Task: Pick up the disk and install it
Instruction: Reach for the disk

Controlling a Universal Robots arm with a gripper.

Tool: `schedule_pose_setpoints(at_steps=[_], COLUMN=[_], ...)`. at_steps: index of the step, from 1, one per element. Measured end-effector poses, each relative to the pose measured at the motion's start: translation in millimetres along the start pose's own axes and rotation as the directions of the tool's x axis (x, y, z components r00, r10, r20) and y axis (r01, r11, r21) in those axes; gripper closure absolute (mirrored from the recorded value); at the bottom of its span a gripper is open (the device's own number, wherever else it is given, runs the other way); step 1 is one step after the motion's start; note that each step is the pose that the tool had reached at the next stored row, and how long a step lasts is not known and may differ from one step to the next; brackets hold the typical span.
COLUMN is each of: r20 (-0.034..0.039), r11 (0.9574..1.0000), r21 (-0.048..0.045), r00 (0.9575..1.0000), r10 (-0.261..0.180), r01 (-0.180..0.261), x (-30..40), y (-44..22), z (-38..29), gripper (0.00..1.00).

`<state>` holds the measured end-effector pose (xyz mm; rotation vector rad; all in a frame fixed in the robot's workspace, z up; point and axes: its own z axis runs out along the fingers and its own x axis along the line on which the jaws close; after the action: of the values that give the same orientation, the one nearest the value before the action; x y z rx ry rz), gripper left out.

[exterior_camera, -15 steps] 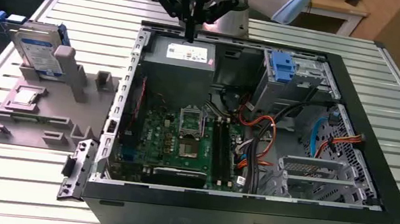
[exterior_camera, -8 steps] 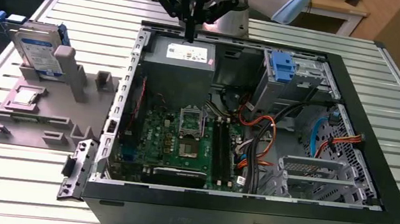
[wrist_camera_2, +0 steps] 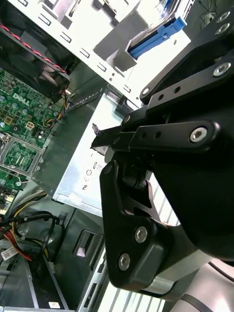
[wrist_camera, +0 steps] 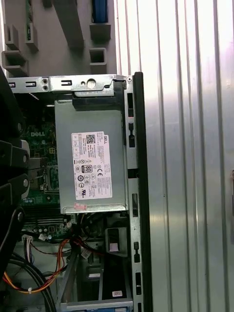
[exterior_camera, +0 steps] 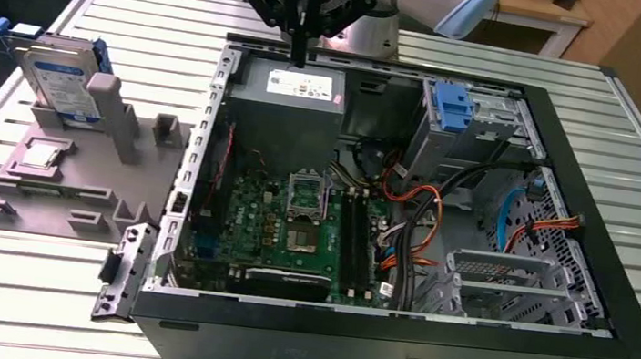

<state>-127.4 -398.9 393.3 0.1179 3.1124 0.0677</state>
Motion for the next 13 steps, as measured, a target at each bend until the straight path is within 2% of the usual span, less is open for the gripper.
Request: schedule_pose_setpoints(at_steps=[13], r20=[-0.0001], r11=[1.0], r21=[0.0001], r00=[1.0], r10=[0.0], r01=[0.0], x=[4.0], y=[-0.3], z=[-0.1], gripper=[0.9])
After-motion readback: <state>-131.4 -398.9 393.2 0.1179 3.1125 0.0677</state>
